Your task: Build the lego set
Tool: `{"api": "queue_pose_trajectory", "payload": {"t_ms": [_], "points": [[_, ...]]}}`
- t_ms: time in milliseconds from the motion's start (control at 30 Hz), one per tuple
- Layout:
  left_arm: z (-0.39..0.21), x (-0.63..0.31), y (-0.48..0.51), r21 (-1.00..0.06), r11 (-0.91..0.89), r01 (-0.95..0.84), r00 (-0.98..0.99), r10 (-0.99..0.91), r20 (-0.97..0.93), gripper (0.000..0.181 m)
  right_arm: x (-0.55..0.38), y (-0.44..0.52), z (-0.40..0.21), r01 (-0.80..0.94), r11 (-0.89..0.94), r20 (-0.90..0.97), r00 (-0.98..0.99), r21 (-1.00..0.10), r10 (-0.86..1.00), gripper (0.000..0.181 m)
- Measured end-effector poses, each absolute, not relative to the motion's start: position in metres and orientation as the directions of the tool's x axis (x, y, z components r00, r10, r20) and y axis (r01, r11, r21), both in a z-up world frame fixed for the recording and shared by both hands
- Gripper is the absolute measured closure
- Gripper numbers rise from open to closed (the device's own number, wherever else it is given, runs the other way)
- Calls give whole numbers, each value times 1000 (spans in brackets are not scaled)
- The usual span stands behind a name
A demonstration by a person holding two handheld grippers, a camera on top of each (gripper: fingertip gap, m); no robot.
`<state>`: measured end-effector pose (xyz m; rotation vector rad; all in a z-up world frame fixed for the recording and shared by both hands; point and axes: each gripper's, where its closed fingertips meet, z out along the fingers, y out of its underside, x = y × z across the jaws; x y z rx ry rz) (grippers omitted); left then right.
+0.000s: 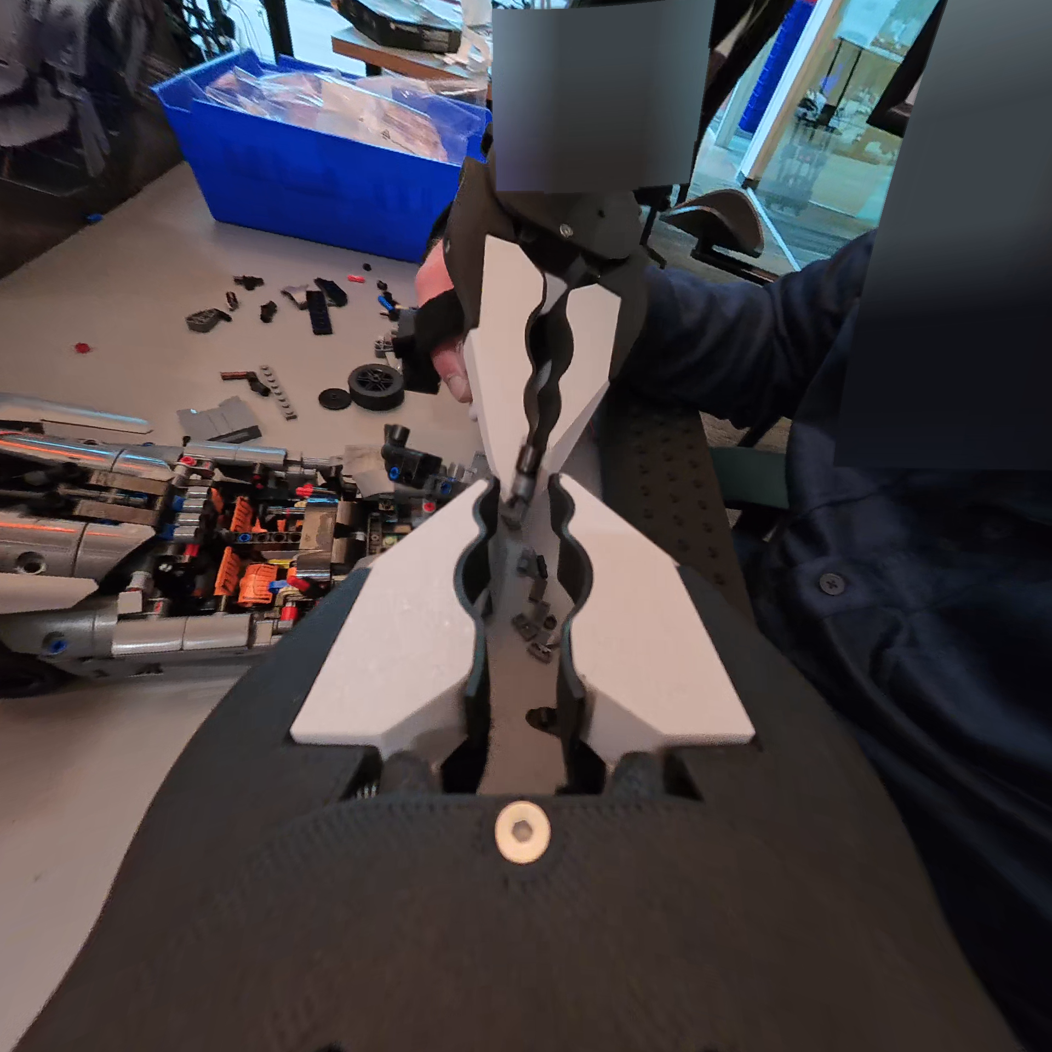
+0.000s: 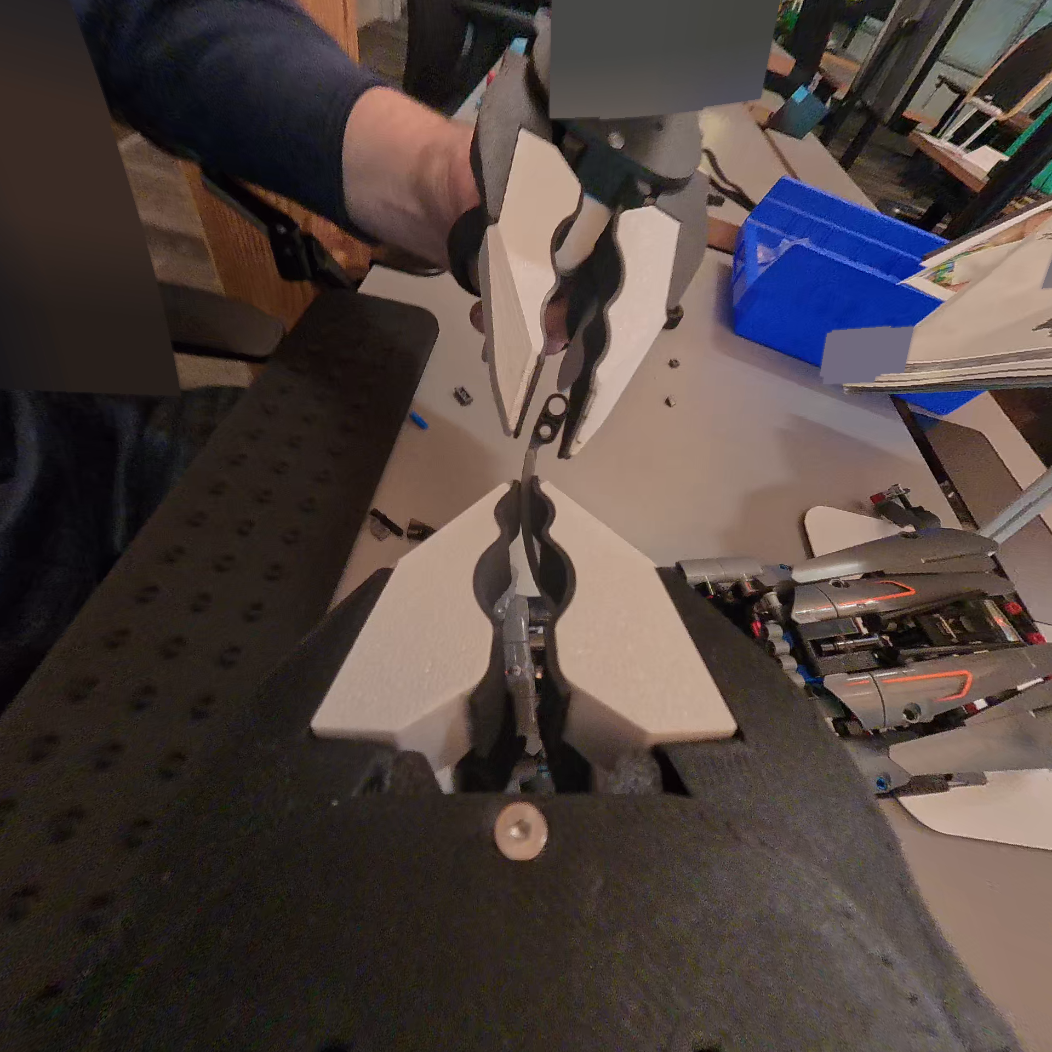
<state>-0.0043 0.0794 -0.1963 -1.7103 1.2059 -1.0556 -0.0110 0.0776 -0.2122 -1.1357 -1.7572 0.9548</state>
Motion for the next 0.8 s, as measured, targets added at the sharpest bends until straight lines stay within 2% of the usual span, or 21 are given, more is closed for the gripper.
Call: {"api": "queue_pose_trajectory", "payload": {"t_ms": [100, 267, 400, 633, 800], "points": [[-191, -5, 82, -928, -252, -275, 214, -957, 196, 176, -11, 80, -204, 291, 244, 174, -246, -925, 954, 181], [-186, -5, 85, -929, -283, -239, 221, -947, 231, 177, -13, 79, -202, 266, 118, 45, -268, -957, 962, 181], [-182, -5, 89, -932, -284, -223, 250, -941, 227, 171, -14, 80, -199, 248, 82, 13, -267, -965, 964, 181], [-186, -2, 91, -924, -322, -206, 257, -929, 266, 175, -20, 80, -206, 267, 72, 2, -254, -961, 967, 181], [-181, -14, 95, -916, -343, -210, 275, -919, 281, 176, -18, 90, -199, 235, 48, -3, -214, -971, 977, 170]]}}
